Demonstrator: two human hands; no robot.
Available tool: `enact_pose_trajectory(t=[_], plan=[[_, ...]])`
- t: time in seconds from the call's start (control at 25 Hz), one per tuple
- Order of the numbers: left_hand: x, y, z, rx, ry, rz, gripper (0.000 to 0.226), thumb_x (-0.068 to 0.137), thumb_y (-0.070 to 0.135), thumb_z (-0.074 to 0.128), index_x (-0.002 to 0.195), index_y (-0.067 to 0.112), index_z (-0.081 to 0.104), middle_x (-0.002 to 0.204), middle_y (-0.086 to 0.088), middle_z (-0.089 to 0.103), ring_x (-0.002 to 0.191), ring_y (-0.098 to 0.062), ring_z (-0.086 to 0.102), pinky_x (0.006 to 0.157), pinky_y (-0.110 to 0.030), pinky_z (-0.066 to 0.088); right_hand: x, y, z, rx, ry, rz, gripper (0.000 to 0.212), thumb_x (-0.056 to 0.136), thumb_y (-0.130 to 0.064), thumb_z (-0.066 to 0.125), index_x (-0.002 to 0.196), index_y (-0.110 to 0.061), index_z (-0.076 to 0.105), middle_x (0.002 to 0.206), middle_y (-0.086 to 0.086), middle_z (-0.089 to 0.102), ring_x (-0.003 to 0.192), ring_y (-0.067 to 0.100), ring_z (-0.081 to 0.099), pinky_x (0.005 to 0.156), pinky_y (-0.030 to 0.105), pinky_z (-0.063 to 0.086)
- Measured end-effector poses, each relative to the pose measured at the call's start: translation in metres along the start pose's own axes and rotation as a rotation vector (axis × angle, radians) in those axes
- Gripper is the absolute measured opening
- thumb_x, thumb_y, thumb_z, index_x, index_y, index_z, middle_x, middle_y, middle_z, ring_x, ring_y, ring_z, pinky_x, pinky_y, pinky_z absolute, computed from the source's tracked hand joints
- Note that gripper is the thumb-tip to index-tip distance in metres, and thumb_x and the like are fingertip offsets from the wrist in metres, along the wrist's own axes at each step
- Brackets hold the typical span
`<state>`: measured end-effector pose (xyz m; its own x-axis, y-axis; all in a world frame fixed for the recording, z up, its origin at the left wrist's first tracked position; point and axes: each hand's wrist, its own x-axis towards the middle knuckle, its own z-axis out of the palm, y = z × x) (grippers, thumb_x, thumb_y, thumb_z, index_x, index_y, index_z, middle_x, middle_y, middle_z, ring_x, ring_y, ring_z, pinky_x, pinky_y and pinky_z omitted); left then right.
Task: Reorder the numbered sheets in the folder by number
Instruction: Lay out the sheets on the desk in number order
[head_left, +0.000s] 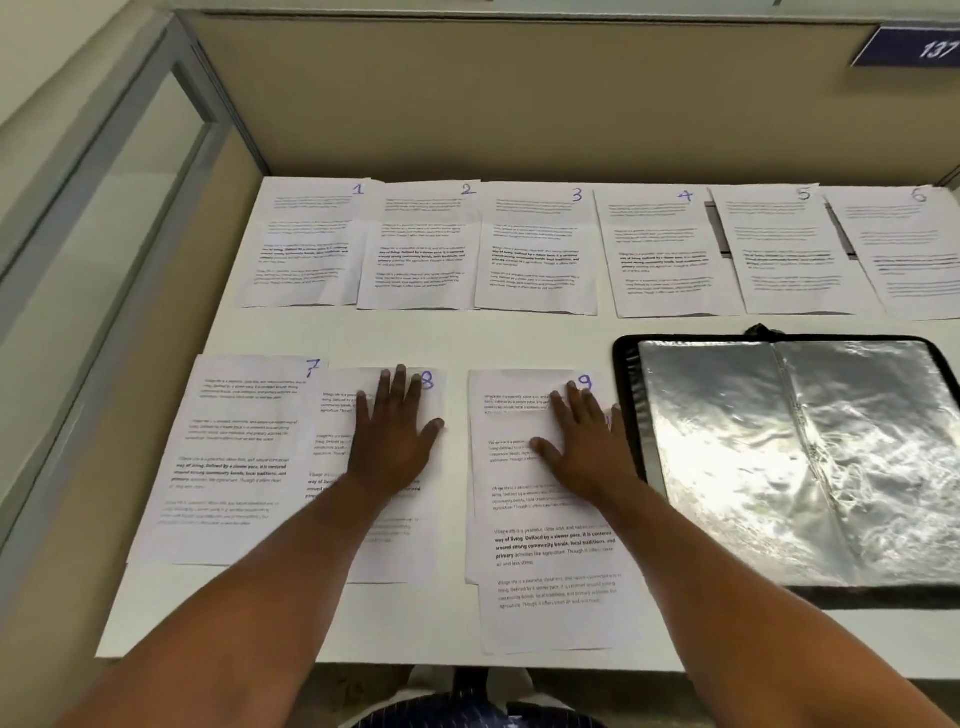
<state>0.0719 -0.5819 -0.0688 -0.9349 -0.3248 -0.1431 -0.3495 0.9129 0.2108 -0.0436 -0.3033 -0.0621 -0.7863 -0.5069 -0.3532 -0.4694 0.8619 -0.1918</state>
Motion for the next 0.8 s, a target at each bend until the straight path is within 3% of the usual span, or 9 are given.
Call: enact_pose_trajectory(t=[0.16,0.6,0.68,0.8], plan=[[-0.014,-0.039,0.010,0.024,-0.026,-0.032,0.088,0.093,0.072,0.012,0.162,0.018,0.010,0.169,-0.008,0.003,0.157,-0.026,0.000,0.124,-0.056,0.004,-0.001,-0.019,0.012,0.019,0.071,0.002,0.091,0.094,-0.077,0.015,0.165,-0.023,-0.001,0.171,0.002,-0.012,0.158,0.020,-0.013,0.125,0.054,-0.010],[-0.018,-0.054,0.014,-0.012,0.024,0.005,0.085,0.096,0.071,0.016,0.163,0.019,0.009,0.170,-0.007,0.000,0.156,-0.024,-0.005,0.125,-0.053,-0.002,-0.001,-0.042,0.024,0.056,0.104,-0.019,0.085,0.099,-0.072,0.021,0.164,-0.024,-0.001,0.171,0.000,-0.013,0.157,0.016,-0.013,0.125,0.052,-0.011],[-0.019,-0.047,0.011,-0.044,0.057,0.025,0.084,0.096,0.069,0.021,0.162,0.017,0.014,0.169,-0.008,0.002,0.157,-0.023,-0.004,0.125,-0.053,-0.002,-0.007,-0.037,0.020,0.170,0.204,0.049,0.078,0.102,-0.062,0.034,0.164,-0.020,0.010,0.172,0.002,0.002,0.158,0.019,0.002,0.126,0.050,-0.006],[-0.015,-0.025,0.006,-0.067,0.062,0.126,0.083,0.096,0.068,0.028,0.161,0.018,0.021,0.170,-0.006,0.004,0.156,-0.020,-0.003,0.125,-0.051,-0.003,-0.020,-0.023,0.012,0.335,0.394,0.220,0.066,0.097,-0.037,0.060,0.154,-0.012,0.039,0.156,0.009,0.044,0.145,0.029,0.037,0.121,0.052,0.020]])
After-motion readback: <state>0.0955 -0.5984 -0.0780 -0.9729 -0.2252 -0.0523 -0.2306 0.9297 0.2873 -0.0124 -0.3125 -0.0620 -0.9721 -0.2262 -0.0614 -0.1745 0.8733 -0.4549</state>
